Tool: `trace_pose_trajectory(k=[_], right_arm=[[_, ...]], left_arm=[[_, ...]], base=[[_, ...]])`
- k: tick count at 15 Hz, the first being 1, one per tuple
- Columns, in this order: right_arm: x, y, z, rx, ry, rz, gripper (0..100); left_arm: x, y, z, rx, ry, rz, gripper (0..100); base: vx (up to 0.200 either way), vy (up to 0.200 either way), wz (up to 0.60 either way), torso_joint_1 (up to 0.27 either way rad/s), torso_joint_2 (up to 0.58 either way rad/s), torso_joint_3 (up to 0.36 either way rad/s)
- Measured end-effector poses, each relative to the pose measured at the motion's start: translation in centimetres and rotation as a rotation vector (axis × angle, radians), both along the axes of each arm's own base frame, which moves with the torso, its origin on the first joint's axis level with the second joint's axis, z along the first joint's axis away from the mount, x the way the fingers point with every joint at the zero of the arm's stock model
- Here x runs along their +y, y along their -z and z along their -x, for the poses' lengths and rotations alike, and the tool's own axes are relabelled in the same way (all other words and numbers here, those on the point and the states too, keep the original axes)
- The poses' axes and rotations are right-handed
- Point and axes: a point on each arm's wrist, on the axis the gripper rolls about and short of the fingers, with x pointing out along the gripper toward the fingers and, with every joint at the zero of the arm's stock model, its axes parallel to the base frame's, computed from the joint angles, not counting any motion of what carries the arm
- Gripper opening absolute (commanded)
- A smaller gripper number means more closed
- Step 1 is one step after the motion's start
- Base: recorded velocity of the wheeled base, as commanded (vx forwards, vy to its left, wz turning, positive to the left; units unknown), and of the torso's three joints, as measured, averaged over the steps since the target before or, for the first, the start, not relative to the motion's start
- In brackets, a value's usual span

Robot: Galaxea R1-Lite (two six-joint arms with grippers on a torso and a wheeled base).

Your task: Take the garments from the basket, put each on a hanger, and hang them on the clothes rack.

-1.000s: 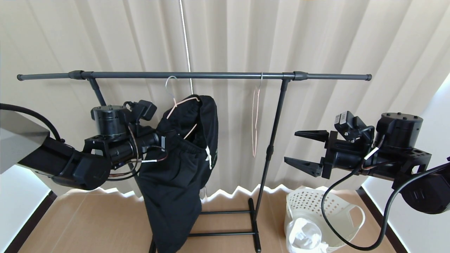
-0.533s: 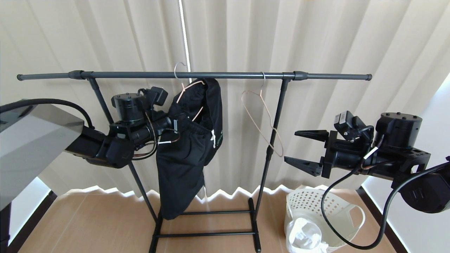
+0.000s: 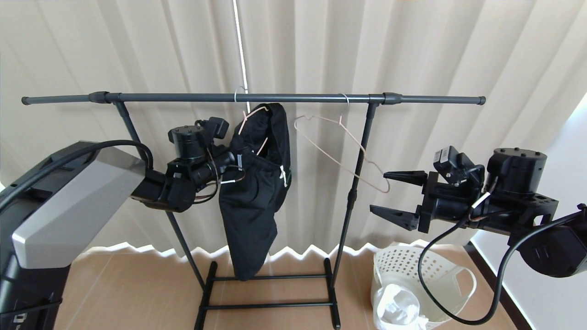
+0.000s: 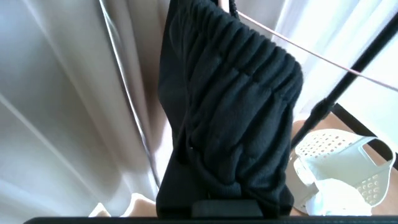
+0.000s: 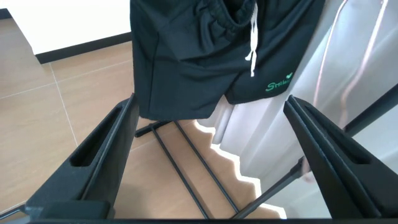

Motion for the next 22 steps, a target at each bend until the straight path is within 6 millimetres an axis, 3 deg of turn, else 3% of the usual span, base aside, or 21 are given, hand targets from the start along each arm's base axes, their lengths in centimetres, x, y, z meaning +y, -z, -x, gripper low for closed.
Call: trace_pose_trajectory(k=[8,22], right_arm=[[-0.2,0.5,-0.4,0.012,0.01,0.004,100],[-0.3,0.5,-0.5,-0.001,0.013,0.001,100]], left_arm=[[-0.4,0.1,-2.3,0.013,-0.004,0.036,0],[-0.6,1.3,-3.1,0.023,-0.004,0.033,0]], base=[[0.0,0.0,0.0,0.0,0.0,0.0],[0.0,0.0,0.0,0.0,0.0,0.0]])
